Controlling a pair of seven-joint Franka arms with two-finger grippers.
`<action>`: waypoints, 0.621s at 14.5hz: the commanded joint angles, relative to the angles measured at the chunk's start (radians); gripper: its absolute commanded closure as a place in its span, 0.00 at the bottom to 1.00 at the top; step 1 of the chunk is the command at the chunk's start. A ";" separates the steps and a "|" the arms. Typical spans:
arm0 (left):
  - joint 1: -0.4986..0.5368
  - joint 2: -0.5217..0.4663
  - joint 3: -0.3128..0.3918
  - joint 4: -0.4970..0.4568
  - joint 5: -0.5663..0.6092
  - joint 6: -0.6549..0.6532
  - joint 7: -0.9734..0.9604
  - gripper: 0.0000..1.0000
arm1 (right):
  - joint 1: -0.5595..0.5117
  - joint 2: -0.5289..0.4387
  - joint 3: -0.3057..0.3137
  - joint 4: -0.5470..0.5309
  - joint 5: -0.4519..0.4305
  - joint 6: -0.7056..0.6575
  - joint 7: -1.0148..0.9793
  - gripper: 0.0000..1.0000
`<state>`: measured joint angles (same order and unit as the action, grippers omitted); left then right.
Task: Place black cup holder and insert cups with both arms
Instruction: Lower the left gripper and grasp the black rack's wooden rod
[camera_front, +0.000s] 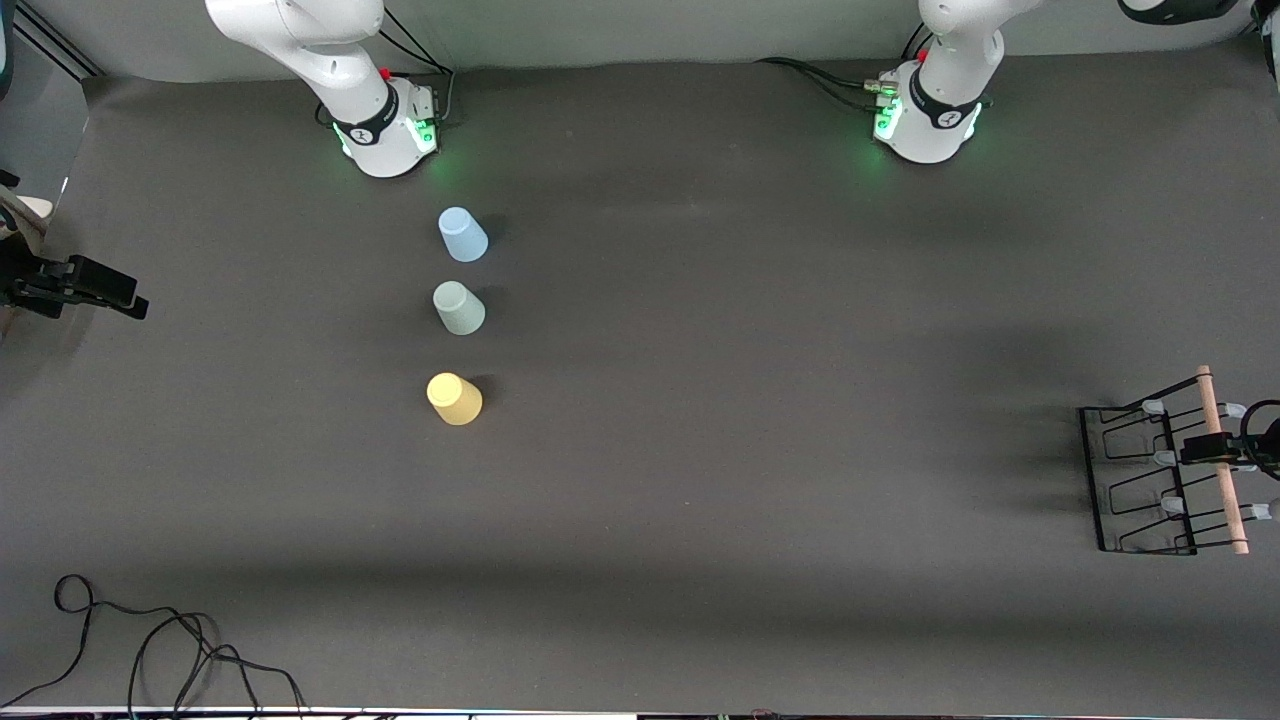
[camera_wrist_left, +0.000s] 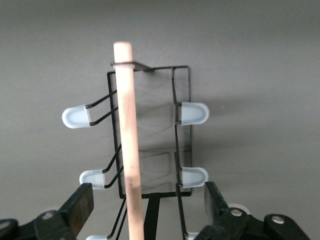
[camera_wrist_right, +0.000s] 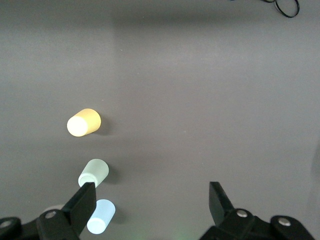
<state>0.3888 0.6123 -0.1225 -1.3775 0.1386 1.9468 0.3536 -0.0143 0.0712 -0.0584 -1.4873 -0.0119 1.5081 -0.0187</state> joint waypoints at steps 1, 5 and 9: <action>0.019 0.013 -0.011 0.015 0.007 -0.002 0.047 0.34 | 0.000 0.012 -0.001 0.027 -0.014 -0.022 -0.020 0.00; 0.018 0.024 -0.009 -0.002 -0.002 -0.003 0.057 0.85 | 0.000 0.012 -0.001 0.027 -0.014 -0.022 -0.020 0.00; 0.013 0.012 -0.009 -0.002 -0.002 -0.022 0.057 1.00 | -0.001 0.012 -0.001 0.027 -0.014 -0.022 -0.020 0.00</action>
<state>0.4020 0.6400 -0.1277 -1.3786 0.1379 1.9451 0.3934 -0.0143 0.0712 -0.0584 -1.4873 -0.0119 1.5081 -0.0187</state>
